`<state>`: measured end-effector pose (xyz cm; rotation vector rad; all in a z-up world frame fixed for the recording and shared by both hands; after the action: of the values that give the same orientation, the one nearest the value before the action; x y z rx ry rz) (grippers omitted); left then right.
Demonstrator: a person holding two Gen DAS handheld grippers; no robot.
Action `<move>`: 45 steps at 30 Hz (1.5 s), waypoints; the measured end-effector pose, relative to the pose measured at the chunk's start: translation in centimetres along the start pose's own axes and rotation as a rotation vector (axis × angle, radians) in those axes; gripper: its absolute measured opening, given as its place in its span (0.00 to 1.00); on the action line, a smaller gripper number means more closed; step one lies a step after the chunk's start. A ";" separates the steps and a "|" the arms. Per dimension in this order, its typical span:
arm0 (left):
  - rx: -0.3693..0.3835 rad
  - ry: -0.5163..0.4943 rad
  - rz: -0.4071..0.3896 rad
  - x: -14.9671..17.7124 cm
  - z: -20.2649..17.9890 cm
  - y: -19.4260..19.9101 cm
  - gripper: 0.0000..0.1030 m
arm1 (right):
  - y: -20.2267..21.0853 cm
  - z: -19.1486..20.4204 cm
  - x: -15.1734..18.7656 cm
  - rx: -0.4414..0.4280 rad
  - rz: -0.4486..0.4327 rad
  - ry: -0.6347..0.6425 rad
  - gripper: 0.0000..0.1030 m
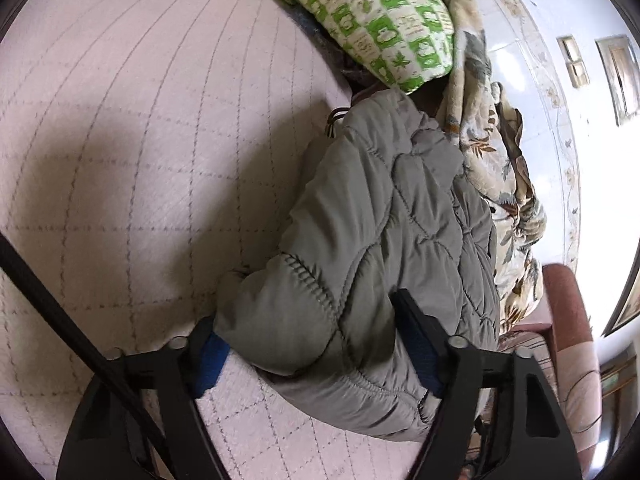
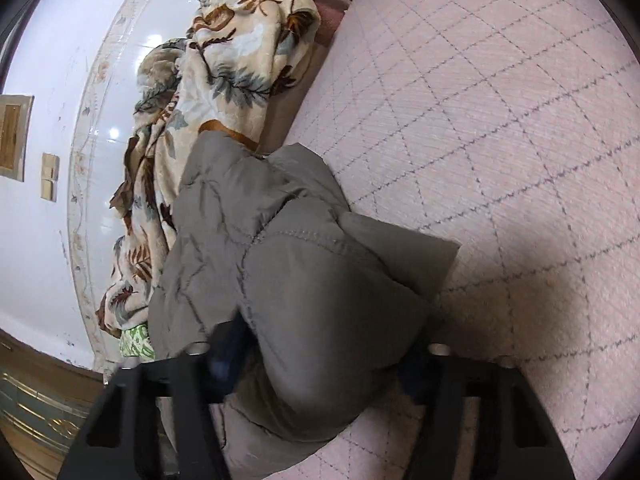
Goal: Fold large clothes
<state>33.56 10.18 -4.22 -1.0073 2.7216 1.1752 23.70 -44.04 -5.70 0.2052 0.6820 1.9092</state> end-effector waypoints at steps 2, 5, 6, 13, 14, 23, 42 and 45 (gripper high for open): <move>-0.028 -0.050 -0.021 -0.1 -0.8 0.4 0.57 | 0.3 1.0 -0.1 0.005 -0.004 0.048 0.40; -0.080 -0.157 -0.085 0.1 -2.8 1.3 0.49 | 1.0 2.8 0.1 0.024 -0.026 0.135 0.35; -0.090 -0.186 -0.100 0.1 -3.3 1.6 0.47 | 1.3 3.2 0.2 0.026 -0.031 0.154 0.35; -0.086 -0.310 -0.175 0.2 -6.1 4.0 0.43 | 3.4 5.4 0.6 0.017 -0.048 0.226 0.32; -0.085 -0.317 -0.179 0.2 -6.4 4.2 0.43 | 3.9 5.9 0.8 0.019 -0.050 0.240 0.32; -0.080 -0.378 -0.162 3.2 -7.8 8.7 0.43 | 9.9 6.9 3.0 0.000 -0.035 0.295 0.31; -0.120 -0.388 -0.114 14.5 -2.2 17.3 0.43 | 20.2 0.9 10.8 0.022 0.001 0.325 0.31; -0.144 -0.354 -0.081 15.0 -0.6 16.6 0.46 | 19.4 -1.0 11.2 0.088 0.032 0.285 0.33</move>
<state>12.50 9.94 3.21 -0.8190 2.3325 1.3981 3.06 -40.09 2.20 -0.0023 0.9587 1.9605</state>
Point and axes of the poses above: each gripper's, at about its wrist camera, not at the fingertips, and y roughly against the way its jaws point, z to its left, x to its underside, the point moved 4 cm from there along -y, roughly the way its jaws point, and after that the axes turned 5 degrees about z, right-handed, at the moved point
